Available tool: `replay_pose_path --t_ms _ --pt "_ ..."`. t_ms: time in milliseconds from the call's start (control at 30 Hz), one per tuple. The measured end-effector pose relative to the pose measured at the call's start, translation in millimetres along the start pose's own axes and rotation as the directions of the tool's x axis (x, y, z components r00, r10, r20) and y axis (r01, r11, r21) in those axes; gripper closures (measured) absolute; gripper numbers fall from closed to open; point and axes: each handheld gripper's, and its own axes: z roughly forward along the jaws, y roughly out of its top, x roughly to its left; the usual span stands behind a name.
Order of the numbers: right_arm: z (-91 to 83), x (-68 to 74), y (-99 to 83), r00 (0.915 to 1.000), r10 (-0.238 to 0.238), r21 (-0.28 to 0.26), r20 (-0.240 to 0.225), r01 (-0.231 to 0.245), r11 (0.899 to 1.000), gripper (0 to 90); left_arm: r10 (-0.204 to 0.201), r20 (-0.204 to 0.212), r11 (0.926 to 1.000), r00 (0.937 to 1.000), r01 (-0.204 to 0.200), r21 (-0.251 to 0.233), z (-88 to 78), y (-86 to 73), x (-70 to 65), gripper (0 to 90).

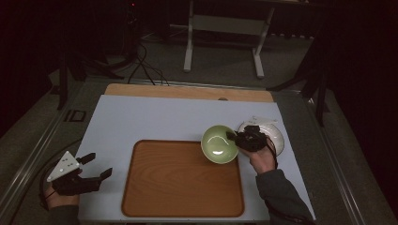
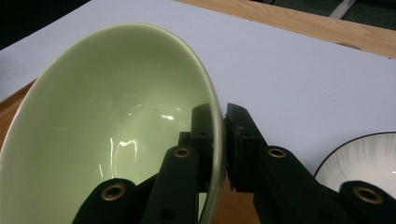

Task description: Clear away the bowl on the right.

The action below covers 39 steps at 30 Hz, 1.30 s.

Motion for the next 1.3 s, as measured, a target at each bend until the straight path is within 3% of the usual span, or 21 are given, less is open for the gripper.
replay_pose_path --t_ms 1300 --pt "13.8 28.3 -2.4 0.9976 -0.045 0.010 -0.052 0.045 0.999 82.3 0.005 -0.003 1.0000 1.0000 -0.005 0.001 -0.1 0.3 -0.2 15.8"
